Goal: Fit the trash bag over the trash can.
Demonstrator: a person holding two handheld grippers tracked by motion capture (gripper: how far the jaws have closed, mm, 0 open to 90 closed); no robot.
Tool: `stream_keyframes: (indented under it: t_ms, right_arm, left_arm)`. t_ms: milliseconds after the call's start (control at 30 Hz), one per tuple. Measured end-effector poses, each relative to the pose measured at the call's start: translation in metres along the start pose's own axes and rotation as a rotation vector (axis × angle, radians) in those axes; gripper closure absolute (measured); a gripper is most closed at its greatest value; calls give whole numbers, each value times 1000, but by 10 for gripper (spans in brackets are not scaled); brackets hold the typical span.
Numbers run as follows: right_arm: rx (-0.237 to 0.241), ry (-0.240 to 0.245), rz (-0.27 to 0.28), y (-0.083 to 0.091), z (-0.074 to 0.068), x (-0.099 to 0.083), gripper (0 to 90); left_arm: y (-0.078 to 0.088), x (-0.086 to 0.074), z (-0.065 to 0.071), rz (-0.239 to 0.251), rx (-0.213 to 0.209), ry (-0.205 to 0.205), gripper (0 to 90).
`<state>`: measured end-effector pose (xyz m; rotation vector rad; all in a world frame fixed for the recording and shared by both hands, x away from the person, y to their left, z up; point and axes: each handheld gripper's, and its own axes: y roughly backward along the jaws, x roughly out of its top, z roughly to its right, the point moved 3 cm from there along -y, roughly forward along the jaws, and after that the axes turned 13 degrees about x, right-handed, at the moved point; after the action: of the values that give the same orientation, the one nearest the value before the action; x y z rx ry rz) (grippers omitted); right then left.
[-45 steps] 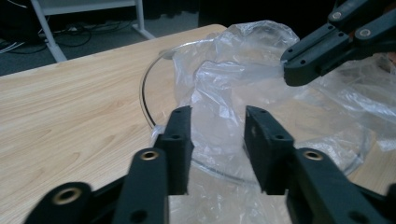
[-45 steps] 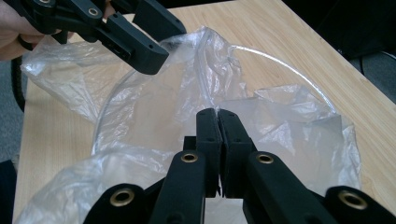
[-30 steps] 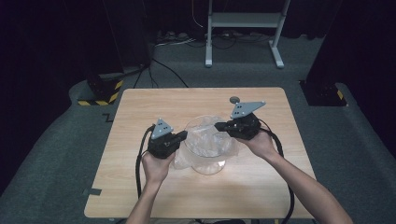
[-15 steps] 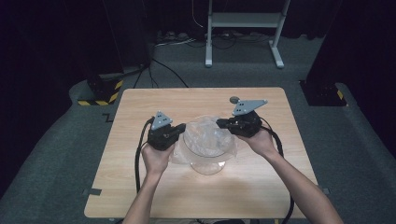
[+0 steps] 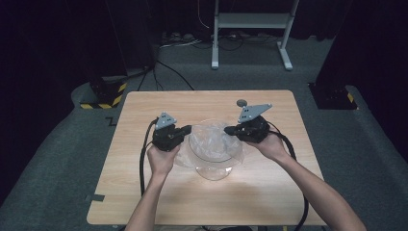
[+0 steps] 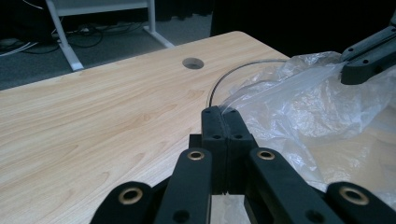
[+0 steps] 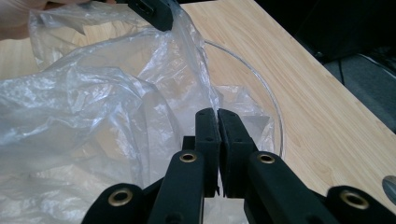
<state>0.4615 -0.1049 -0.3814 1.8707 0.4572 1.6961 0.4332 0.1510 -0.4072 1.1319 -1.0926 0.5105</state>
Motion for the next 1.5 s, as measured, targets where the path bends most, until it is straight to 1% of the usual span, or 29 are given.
stream_keyframes:
  t_ms: [67, 233, 300, 400, 500, 567, 633, 700, 767, 867, 967, 1133, 1267, 1333, 1500]
  right_arm:
    - [6, 0, 4, 1, 2, 1, 873]
    - [17, -8, 43, 3, 8, 4, 872]
    - [19, -16, 44, 2, 10, 2, 859]
    - [18, -32, 51, 1, 12, 1, 811]
    - [10, -38, 74, 2, 12, 3, 720]
    - [4, -41, 83, 4, 12, 3, 700]
    - [6, -48, 85, 6, 12, 3, 709]
    - [5, -43, 67, 7, 10, 1, 769]
    - [-8, -33, 55, 6, 9, -2, 831]
    - [-26, -43, 37, 3, 12, -7, 883]
    - [-34, -63, 47, 0, 17, -11, 890]
    - [-44, -99, 65, 0, 27, -15, 885]
    - [-42, -135, 99, 3, 35, -18, 885]
    - [-48, -134, 100, 3, 35, -18, 886]
    - [-64, -110, 106, 5, 32, -19, 884]
  left_arm:
    - [-1, 0, 0, 2, -3, 6, 897]
    - [-4, 0, -4, 4, -14, 28, 897]
    - [-4, 0, -4, 4, -15, 30, 897]
    - [-4, 0, -4, 4, -13, 26, 897]
    - [-5, 0, -5, 0, -8, 21, 897]
    - [-5, 1, -5, -3, -8, 18, 897]
    - [-6, 2, -4, -4, -2, 5, 897]
    - [-6, 3, -3, -6, 2, -6, 897]
    - [-8, 4, -3, -7, 2, -9, 897]
    - [-9, 4, -4, -7, 1, -6, 897]
    - [-11, 5, -3, -8, 6, -13, 897]
    - [-14, 7, -3, -8, 6, -9, 897]
    - [-18, 7, -5, -6, -5, 17, 898]
    - [-19, 7, -5, -6, -7, 19, 898]
    - [-19, 7, -8, -13, 0, 14, 898]
